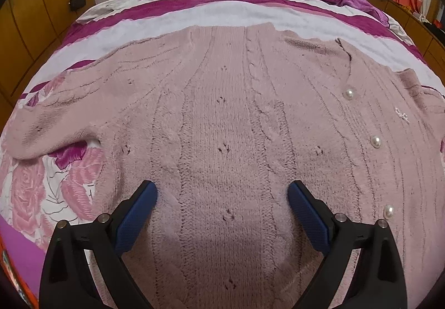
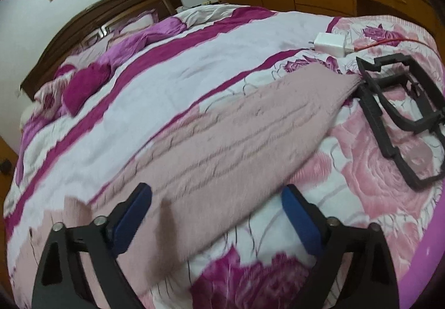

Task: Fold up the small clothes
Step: 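Move the right tool to the sleeve cuff beside the cardigan body, then grasp the sleeve cuff with the right gripper and lift it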

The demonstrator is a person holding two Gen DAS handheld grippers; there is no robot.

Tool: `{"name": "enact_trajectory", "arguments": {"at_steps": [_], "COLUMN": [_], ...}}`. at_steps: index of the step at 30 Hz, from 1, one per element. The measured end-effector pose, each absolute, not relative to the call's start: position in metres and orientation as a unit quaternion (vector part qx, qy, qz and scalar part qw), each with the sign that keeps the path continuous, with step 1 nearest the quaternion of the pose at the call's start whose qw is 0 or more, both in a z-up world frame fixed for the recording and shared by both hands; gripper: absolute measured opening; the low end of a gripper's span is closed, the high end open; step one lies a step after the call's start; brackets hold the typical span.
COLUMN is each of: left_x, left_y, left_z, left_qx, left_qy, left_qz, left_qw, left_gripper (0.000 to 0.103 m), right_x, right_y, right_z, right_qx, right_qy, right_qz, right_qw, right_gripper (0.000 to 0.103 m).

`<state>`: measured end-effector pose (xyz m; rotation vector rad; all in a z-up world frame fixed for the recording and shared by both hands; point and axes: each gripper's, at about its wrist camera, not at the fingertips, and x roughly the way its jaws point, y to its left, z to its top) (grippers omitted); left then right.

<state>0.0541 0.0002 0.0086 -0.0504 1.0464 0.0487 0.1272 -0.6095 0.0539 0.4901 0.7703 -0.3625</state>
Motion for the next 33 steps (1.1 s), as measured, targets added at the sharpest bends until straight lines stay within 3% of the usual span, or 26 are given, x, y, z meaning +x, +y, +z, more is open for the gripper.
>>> {"name": "enact_trajectory", "arguments": {"at_steps": [1, 3, 4, 5, 14, 23, 33], "left_x": [0.054, 0.053, 0.053, 0.053, 0.053, 0.053, 0.051], "left_y": [0.000, 0.000, 0.000, 0.000, 0.000, -0.001, 0.003], "left_z": [0.007, 0.006, 0.006, 0.005, 0.002, -0.001, 0.011], "left_qx": [-0.025, -0.026, -0.026, -0.025, -0.028, -0.026, -0.032], "left_qy": [0.499, 0.499, 0.498, 0.498, 0.496, 0.497, 0.494], "left_qz": [0.023, 0.023, 0.023, 0.023, 0.023, 0.025, 0.019], "left_qw": [0.866, 0.866, 0.866, 0.866, 0.868, 0.867, 0.869], "left_gripper": [0.078, 0.078, 0.078, 0.078, 0.080, 0.083, 0.079], "right_x": [0.129, 0.131, 0.133, 0.133, 0.080, 0.074, 0.072], "right_y": [-0.612, -0.618, -0.620, -0.620, -0.607, -0.611, -0.547], "right_z": [0.054, 0.054, 0.054, 0.055, 0.097, 0.069, 0.143], "right_qx": [0.244, 0.266, 0.272, 0.269, 0.188, 0.193, 0.164], "right_qy": [0.365, 0.355, 0.356, 0.359, 0.292, 0.344, 0.276], "right_qz": [-0.175, -0.176, -0.173, -0.175, -0.195, -0.211, -0.144], "right_qw": [0.881, 0.879, 0.877, 0.877, 0.917, 0.894, 0.936], "right_gripper": [0.082, 0.055, 0.025, 0.009, 0.008, 0.008, 0.008]}}
